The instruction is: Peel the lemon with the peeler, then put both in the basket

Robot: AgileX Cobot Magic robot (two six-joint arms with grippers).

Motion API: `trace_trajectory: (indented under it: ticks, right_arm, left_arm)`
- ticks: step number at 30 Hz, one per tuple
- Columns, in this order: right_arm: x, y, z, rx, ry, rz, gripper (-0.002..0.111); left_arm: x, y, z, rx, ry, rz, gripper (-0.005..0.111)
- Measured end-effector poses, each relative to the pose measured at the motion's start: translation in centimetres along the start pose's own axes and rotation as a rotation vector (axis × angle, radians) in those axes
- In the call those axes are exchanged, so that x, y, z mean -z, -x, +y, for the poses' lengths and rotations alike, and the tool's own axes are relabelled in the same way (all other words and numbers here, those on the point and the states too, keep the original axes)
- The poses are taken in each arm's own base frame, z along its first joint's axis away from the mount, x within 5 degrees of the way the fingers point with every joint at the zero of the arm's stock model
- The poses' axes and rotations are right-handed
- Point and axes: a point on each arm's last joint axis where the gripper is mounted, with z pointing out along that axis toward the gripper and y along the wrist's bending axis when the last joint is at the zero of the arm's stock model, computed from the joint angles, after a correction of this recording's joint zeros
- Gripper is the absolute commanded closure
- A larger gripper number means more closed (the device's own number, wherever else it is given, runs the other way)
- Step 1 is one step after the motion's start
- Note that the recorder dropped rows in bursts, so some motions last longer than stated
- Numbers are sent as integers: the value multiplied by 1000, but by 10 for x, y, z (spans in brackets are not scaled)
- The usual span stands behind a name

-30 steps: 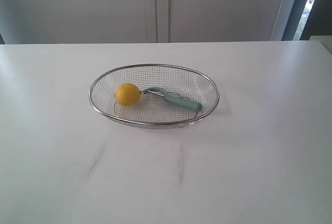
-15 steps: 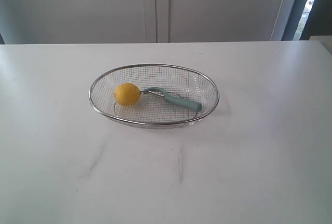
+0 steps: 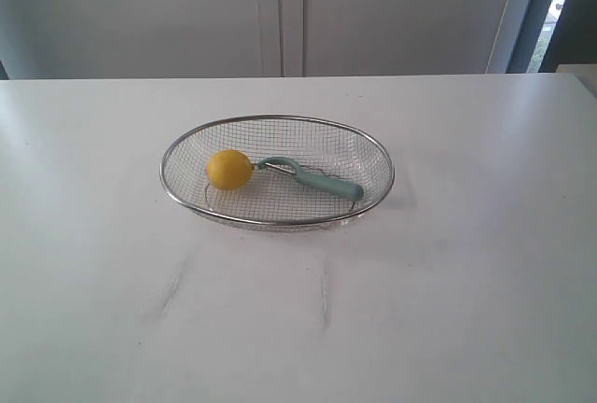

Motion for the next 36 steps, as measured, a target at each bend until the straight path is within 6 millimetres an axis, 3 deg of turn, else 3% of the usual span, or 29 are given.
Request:
trace_trajectory:
  ticks: [14, 24, 29, 36]
  right_arm:
    - [-10, -69, -1, -47, -113, -118, 108]
    - [-10, -103, 3, -39, -131, -260, 108]
    - [-20, -114, 3, -36, -140, -300, 108]
    - [-39, -139, 4, -43, -133, -226, 108]
  left_arm:
    - [0, 0, 0, 0, 0, 0, 107]
    - [0, 0, 0, 0, 0, -2, 107]
    - [0, 0, 0, 0, 0, -2, 107]
    - [0, 0, 0, 0, 0, -2, 107]
